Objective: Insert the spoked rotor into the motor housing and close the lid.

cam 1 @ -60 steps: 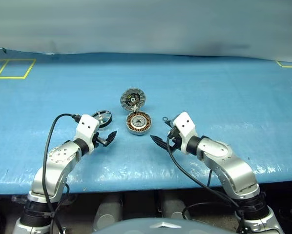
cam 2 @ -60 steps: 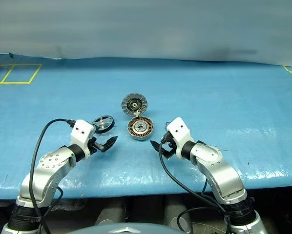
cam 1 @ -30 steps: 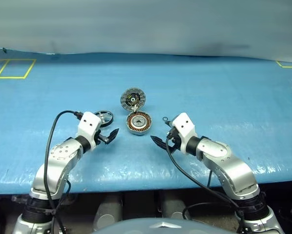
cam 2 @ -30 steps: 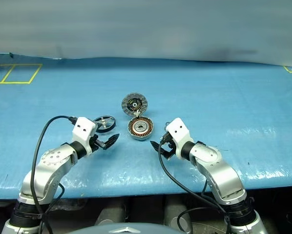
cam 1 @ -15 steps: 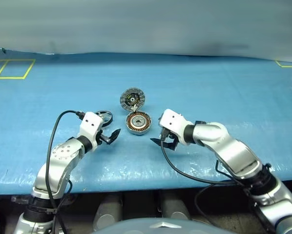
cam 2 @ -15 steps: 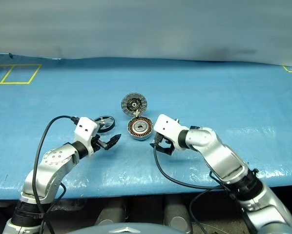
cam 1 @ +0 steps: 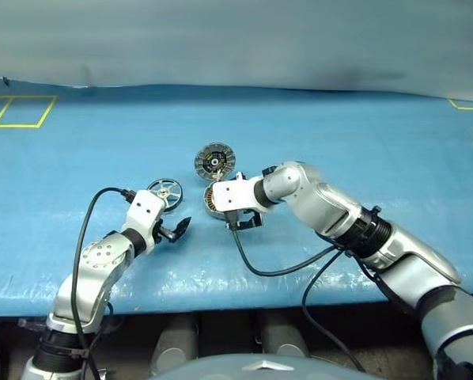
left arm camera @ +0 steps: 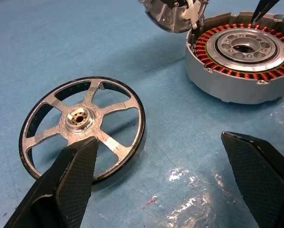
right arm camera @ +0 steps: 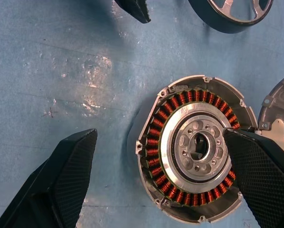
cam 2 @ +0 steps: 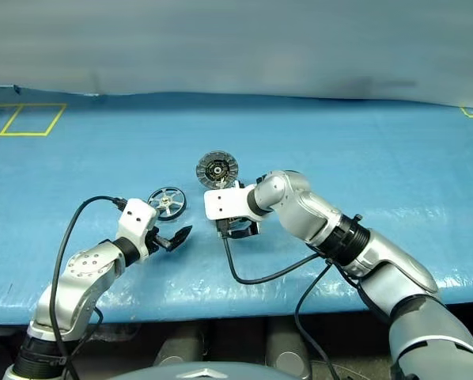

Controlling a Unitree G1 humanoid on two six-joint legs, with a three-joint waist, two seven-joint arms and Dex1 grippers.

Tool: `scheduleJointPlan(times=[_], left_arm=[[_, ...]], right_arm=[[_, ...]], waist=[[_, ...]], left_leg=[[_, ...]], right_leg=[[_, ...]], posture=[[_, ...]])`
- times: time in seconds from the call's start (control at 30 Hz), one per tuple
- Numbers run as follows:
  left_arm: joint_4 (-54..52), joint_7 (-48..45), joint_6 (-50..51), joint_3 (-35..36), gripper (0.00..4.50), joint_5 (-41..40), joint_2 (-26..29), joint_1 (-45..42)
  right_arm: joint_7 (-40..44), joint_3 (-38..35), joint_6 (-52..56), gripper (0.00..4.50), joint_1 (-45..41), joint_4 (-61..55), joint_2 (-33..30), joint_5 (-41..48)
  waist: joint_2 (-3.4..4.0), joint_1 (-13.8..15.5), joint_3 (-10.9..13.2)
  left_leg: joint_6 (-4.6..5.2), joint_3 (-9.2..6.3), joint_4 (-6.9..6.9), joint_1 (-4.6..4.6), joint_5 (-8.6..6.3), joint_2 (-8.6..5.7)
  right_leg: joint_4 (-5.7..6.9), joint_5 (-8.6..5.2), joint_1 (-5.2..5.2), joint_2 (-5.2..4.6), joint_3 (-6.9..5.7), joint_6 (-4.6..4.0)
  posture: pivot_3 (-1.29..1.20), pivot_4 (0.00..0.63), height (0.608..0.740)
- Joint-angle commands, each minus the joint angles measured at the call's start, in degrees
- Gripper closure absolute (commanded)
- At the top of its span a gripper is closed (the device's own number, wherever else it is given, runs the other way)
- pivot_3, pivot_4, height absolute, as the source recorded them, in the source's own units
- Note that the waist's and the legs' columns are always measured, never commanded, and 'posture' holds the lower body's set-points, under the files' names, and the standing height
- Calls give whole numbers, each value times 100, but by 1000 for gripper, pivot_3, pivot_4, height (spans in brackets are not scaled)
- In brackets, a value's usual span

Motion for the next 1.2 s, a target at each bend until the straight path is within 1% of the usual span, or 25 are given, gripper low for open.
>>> scheduleJointPlan(times=[0.03,0.23,0.43,0.7,0.8,0.87,0.9,1.0,1.2], left_arm=[[-354,-66,-212,78,3,-33,4,43],[-441,-177,-315,81,3,-51,21,65],[-491,-229,-336,126,3,-52,36,66],[-483,-209,-365,114,3,-20,-2,89],[-476,-191,-367,112,0,-15,-12,86],[-469,-186,-377,108,0,-15,-16,85],[-457,-185,-382,99,0,-12,-18,83],[-428,-181,-390,81,0,-7,-22,68],[-390,-199,-383,49,0,-7,-11,5]], right_arm=[[184,-99,-288,22,-186,236,136,-158],[384,-178,-490,22,-143,609,310,-294],[415,-250,-614,22,-122,995,441,-471],[549,-408,-661,22,-148,1166,479,-528],[594,-423,-666,625,-100,1201,520,-554],[609,-447,-671,1247,-75,1204,540,-572],[607,-456,-681,1627,-62,1193,545,-589],[637,-484,-638,2490,-12,1063,560,-617],[725,-480,-416,2542,194,563,585,-661]], waist=[[0,0,0],[1,0,0],[1,-7,0],[1,-6,0],[1,-6,0],[1,-5,0],[1,-5,0],[1,-12,-1],[1,-29,-1]], left_leg=[[0,0,0,1,0,0],[-1,0,2,2,0,0],[-1,0,2,5,1,0],[-1,0,2,4,1,0],[-1,0,4,5,1,0],[-1,0,5,6,1,0],[-1,0,5,6,1,0],[-1,0,5,11,1,0],[-3,0,6,18,2,1]], right_leg=[[1,0,0,0,0,0],[3,0,1,0,0,0],[5,0,3,1,0,0],[6,1,3,1,1,0],[6,1,4,1,1,0],[7,1,5,1,1,0],[7,1,6,1,1,0],[7,1,10,1,1,0],[13,1,13,3,2,0]], posture=[[0,150,740],[0,150,740],[0,150,740],[0,150,740],[0,150,740],[0,150,740],[0,150,740],[0,150,740],[0,150,740]])
